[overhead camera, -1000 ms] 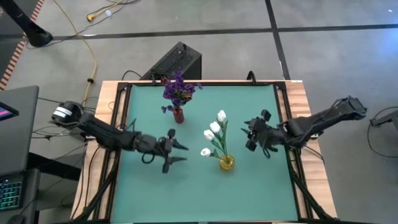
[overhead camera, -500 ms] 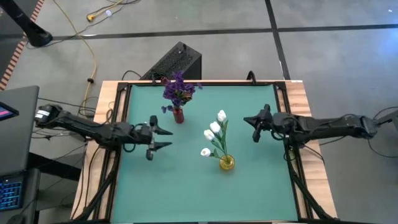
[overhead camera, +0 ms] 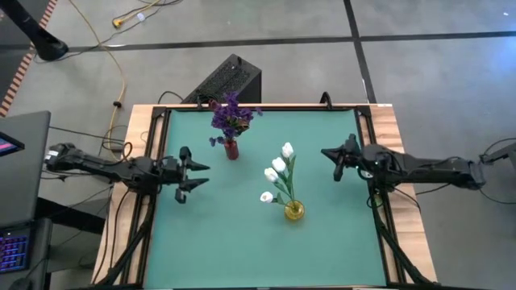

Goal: Sort flowers into vase by color
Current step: Return to Home Position

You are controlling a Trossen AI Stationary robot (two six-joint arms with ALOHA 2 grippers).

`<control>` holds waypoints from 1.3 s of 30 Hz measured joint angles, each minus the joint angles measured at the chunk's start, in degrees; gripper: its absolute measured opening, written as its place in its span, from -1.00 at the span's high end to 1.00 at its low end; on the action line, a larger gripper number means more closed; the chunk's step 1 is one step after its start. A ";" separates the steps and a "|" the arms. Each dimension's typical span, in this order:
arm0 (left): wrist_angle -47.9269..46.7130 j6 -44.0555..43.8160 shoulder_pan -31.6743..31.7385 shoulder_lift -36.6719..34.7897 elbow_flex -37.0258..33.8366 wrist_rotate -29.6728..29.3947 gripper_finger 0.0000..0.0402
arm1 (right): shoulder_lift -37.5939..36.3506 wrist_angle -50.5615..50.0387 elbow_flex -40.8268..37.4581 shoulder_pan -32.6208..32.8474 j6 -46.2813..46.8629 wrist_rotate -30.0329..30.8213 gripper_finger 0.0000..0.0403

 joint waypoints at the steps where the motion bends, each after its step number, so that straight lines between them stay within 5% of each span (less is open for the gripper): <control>1: -1.77 0.05 0.00 -1.28 -0.01 -0.29 0.10 | -0.57 0.86 -0.78 0.01 0.00 -0.07 0.89; 8: -8.79 1.03 0.00 -7.54 -0.25 -1.51 0.10 | -5.09 6.03 -6.56 0.20 0.53 -2.00 0.91; 18: -9.40 1.02 0.00 -7.68 -1.99 -2.24 0.10 | -10.60 7.74 -10.40 0.21 2.09 -5.23 0.90; 34: -12.35 -1.90 0.00 -7.68 -1.99 -0.08 0.10 | -10.67 9.13 -10.93 1.24 9.31 -8.17 0.90; 39: -12.49 -2.07 0.00 -7.68 -1.99 2.18 0.10 | -9.25 12.66 -12.10 4.46 4.36 -8.74 0.90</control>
